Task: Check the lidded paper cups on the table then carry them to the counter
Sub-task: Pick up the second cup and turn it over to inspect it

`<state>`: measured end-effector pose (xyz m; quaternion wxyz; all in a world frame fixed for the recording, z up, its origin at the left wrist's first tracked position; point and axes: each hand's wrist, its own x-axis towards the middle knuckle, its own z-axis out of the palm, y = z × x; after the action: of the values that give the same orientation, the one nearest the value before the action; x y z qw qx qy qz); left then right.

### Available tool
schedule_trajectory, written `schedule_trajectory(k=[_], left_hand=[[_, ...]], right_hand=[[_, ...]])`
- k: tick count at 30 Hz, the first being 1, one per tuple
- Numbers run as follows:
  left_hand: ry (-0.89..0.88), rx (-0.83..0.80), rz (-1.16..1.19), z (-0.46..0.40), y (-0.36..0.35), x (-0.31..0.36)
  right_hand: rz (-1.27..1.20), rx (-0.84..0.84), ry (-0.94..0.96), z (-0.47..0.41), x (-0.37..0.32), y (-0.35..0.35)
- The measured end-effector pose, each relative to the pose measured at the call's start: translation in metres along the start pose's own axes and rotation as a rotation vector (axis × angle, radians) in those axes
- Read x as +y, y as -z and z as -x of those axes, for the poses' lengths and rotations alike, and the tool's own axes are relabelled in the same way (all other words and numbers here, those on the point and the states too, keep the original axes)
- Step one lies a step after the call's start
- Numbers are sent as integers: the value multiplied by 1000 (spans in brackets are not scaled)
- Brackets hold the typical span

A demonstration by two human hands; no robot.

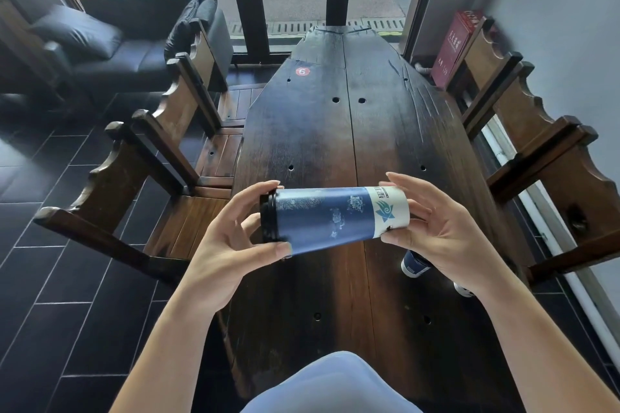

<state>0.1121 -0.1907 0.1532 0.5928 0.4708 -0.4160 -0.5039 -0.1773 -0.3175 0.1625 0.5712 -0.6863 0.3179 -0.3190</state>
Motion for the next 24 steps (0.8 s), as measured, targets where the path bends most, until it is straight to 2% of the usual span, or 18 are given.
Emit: schedule_trajectory(k=[8,15,24], left_hand=[[70,20,8,1,2,-1],[-6,-44,-17,3,6,1],[135,53,-27,4,0,1]], right_hand=[[9,-14,-1,-1,1,0],[0,-24,-16,0,2,-3],[60,-67,-47,1,-2,-5]])
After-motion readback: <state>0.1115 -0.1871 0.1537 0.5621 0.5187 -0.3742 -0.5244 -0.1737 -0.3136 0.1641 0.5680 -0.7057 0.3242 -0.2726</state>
